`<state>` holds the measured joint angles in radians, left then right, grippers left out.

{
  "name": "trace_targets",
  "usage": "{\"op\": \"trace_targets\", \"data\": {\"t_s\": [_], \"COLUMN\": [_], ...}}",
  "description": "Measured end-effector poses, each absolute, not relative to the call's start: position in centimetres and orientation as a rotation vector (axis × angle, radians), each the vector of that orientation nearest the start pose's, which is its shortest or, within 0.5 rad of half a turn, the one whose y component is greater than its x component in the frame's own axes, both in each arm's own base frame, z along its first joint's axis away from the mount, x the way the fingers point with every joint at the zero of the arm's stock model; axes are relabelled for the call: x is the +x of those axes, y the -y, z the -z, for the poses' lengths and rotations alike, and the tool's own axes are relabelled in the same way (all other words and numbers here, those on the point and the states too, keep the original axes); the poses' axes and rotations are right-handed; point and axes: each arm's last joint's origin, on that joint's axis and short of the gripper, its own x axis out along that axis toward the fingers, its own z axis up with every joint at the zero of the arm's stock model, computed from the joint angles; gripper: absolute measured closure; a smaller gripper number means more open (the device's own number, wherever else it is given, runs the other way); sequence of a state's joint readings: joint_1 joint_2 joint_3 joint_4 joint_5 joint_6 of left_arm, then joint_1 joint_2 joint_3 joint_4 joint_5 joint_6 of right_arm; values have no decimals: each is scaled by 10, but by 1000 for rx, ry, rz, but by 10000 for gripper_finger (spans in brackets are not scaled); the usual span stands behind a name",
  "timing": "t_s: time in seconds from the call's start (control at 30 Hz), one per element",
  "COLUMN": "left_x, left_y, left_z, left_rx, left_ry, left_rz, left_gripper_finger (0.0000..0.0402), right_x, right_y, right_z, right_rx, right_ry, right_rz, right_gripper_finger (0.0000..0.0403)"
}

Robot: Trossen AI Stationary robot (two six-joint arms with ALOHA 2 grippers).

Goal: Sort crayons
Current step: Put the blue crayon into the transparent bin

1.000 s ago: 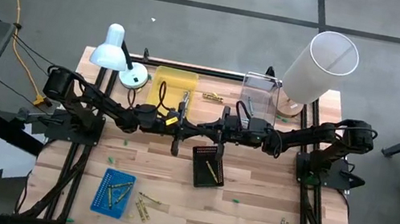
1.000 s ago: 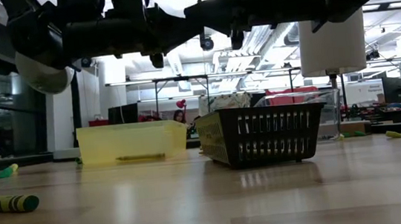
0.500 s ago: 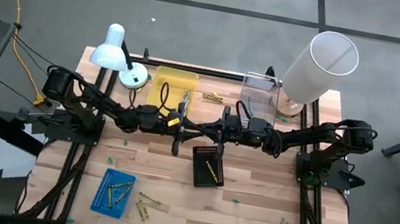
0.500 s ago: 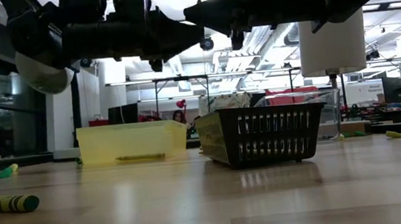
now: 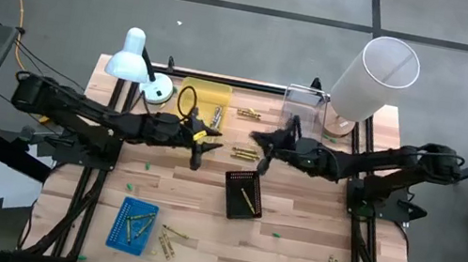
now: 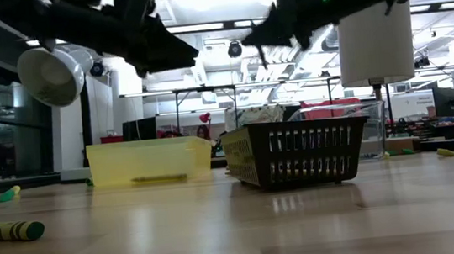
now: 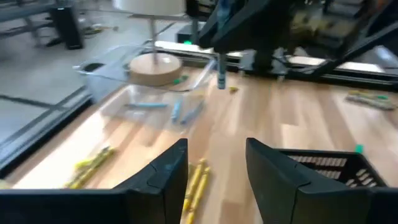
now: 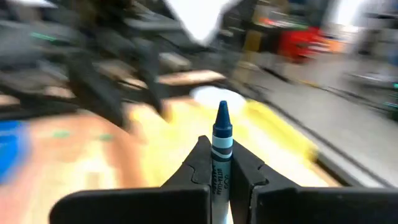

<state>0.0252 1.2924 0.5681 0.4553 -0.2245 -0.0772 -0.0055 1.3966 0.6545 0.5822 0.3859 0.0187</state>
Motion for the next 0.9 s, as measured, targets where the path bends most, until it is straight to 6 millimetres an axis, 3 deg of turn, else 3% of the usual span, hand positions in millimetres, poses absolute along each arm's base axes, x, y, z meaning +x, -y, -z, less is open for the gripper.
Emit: {"op": "trace_targets", "data": {"t_s": [0.23, 0.33, 0.63, 0.9], "left_x": [253, 253, 253, 252], "left_y": [-11, -12, -12, -12], "left_z": [-223, -222, -220, -218], "left_rx": [-59, -58, -82, -87], "left_ry": [-264, -271, -290, -311], "left_rz": [-317, -324, -329, -332], "left_gripper_finger": [256, 256, 256, 257], "right_x": [260, 250, 229, 224], "right_y": [32, 41, 81, 92], "right_z": [-199, -188, -160, -155], "right_rx": [-46, -11, 329, 406], "right_ry": [-219, -216, -329, -398], "right_rz": [973, 1110, 1183, 1140], "right_gripper_finger": [398, 398, 397, 376]}}
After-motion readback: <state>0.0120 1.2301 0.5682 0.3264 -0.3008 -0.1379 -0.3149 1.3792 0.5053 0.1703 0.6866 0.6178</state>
